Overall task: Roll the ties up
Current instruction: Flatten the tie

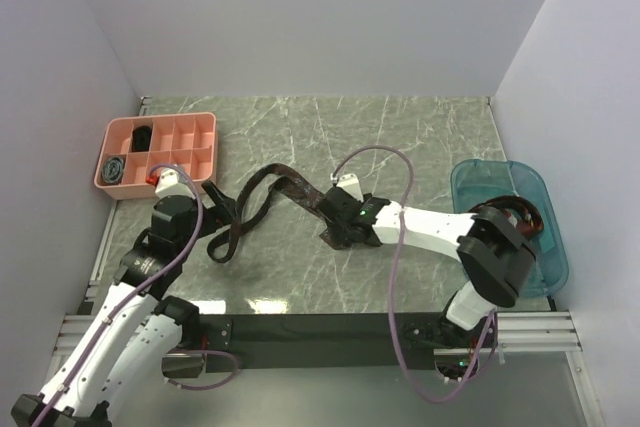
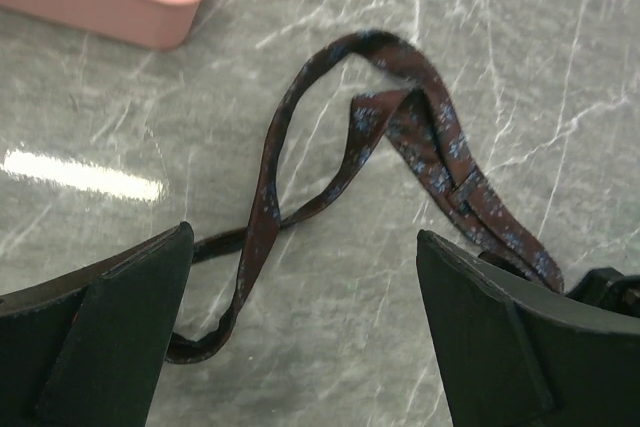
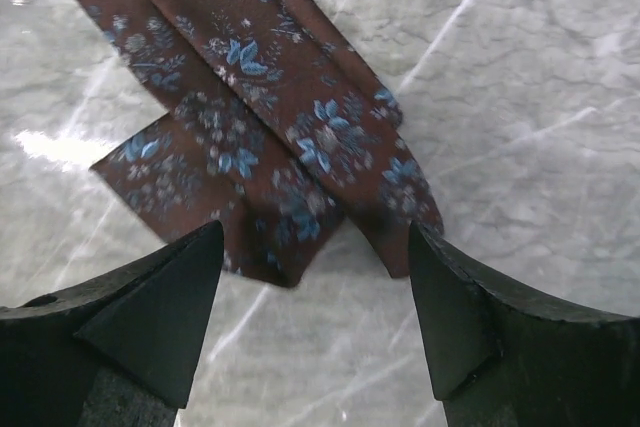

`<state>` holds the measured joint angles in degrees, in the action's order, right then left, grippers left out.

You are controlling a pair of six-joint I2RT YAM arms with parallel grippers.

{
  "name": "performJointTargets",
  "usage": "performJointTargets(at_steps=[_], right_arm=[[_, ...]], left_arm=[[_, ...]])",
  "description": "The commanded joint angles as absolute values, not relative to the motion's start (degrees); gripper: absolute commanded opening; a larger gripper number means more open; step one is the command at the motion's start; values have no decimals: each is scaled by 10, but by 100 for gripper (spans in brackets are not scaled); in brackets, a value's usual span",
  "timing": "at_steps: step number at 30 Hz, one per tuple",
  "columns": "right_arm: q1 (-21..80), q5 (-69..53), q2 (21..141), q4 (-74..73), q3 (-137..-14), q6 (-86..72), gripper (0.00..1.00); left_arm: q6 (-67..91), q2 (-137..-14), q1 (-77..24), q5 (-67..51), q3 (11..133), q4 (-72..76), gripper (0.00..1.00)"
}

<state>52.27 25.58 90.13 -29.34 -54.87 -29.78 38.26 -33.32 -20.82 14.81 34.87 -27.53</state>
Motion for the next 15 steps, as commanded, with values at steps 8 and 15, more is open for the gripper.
performJointTargets(at_steps=[8,15], right_arm=[[500,301,985,-250,-583,-295,78],[475,337,983,-258,-603,-233,29]], left_arm=[[393,-351,-206,127,329,-258,100],[389,-338,-206,127,324,-253,100]])
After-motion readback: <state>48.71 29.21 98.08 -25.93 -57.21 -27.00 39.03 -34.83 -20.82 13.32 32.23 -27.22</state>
